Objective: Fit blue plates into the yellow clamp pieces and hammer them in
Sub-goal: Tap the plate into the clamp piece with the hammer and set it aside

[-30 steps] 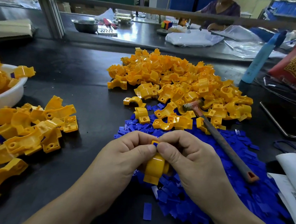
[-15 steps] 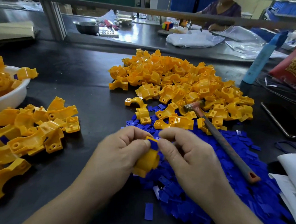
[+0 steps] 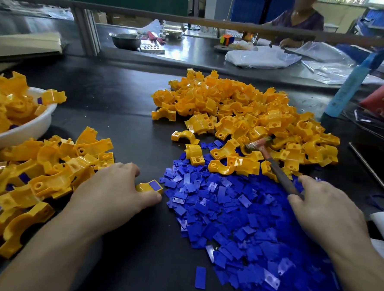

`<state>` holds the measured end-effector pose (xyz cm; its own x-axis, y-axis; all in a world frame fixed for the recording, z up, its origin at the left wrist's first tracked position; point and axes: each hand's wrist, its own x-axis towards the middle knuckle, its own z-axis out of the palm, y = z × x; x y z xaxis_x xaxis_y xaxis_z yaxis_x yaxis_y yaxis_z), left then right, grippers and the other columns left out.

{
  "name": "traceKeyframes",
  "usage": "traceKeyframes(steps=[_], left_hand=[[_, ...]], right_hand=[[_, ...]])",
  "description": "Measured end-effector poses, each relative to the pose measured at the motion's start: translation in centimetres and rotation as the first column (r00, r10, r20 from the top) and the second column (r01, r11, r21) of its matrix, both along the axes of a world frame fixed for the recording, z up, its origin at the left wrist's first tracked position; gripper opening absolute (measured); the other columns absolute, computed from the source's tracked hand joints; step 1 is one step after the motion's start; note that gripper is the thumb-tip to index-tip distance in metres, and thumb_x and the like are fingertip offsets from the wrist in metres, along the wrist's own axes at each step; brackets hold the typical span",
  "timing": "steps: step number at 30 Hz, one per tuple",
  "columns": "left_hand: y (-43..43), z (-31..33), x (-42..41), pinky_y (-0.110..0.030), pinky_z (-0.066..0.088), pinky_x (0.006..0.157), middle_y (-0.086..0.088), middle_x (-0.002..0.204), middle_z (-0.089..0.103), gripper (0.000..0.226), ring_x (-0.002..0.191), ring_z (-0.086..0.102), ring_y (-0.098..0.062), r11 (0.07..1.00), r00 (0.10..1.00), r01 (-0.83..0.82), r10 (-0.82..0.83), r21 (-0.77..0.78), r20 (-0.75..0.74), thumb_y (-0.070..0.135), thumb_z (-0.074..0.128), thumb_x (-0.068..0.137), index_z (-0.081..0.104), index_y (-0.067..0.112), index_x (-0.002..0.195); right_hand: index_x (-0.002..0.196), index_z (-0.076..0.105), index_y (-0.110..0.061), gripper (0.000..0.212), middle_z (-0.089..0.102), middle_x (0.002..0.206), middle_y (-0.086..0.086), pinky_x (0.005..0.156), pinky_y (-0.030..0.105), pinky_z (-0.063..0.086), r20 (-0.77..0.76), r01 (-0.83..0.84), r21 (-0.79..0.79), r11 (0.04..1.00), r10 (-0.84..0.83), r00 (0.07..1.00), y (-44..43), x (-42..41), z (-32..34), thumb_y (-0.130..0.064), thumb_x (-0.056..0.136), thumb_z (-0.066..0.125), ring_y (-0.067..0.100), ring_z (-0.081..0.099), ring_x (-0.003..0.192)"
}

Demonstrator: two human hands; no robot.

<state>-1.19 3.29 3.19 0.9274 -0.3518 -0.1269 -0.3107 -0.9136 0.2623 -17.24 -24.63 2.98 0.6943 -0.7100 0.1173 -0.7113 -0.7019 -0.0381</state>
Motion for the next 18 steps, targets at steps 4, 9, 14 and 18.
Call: traceKeyframes(steps=[4, 9, 14, 18], left_hand=[[-0.3, 0.1, -0.4, -0.031, 0.054, 0.082, 0.011, 0.107, 0.055, 0.051, 0.098, 0.055, -0.011, 0.992, 0.997, 0.041, -0.049, 0.119, 0.062, 0.062, 0.065, 0.080, 0.055, 0.031, 0.120], [-0.7, -0.3, -0.6, -0.030, 0.054, 0.076, 0.007, 0.109, 0.058, 0.041, 0.099, 0.056, -0.013, 0.988, 0.986, 0.052, -0.074, 0.146, 0.150, 0.058, 0.054, 0.089, 0.059, 0.032, 0.120], [-0.8, -0.7, -0.3, -0.029, 0.049, 0.069, 0.005, 0.110, 0.057, 0.040, 0.102, 0.053, -0.015, 0.990, 0.982, 0.063, -0.084, 0.124, 0.167, 0.057, 0.051, 0.091, 0.061, 0.033, 0.122], [-0.9, -0.9, -0.1, -0.026, 0.039, 0.060, 0.005, 0.108, 0.056, 0.039, 0.099, 0.052, -0.014, 0.991, 0.981, 0.066, -0.086, 0.116, 0.176, 0.057, 0.052, 0.092, 0.061, 0.032, 0.120]], right_hand=[[0.107, 0.058, -0.026, 0.022, 0.053, 0.081, -0.004, 0.055, 0.031, 0.040, -0.042, -0.005, 0.173, 0.985, 0.013, 0.999, 0.2, 0.5, 0.3, -0.035, 0.089, 0.049, 0.015, 0.052, 0.071], [0.080, 0.060, -0.029, 0.010, 0.061, 0.073, -0.006, 0.056, 0.032, 0.047, 0.207, -0.084, 0.350, 0.933, 0.010, 0.978, 1.3, 0.1, 1.4, -0.034, 0.086, 0.053, 0.011, 0.056, 0.066], [0.094, 0.048, -0.045, 0.020, 0.069, 0.074, 0.002, 0.052, 0.036, 0.053, 0.571, -0.437, 0.571, 0.695, 0.046, 0.819, 5.3, 0.0, 3.2, -0.028, 0.090, 0.057, 0.017, 0.067, 0.057], [0.099, 0.039, -0.065, 0.032, 0.068, 0.072, -0.006, 0.045, 0.026, 0.053, 0.501, -0.592, 0.598, 0.541, 0.324, 0.802, 8.1, -0.3, 3.9, -0.036, 0.090, 0.048, 0.016, 0.063, 0.049]])
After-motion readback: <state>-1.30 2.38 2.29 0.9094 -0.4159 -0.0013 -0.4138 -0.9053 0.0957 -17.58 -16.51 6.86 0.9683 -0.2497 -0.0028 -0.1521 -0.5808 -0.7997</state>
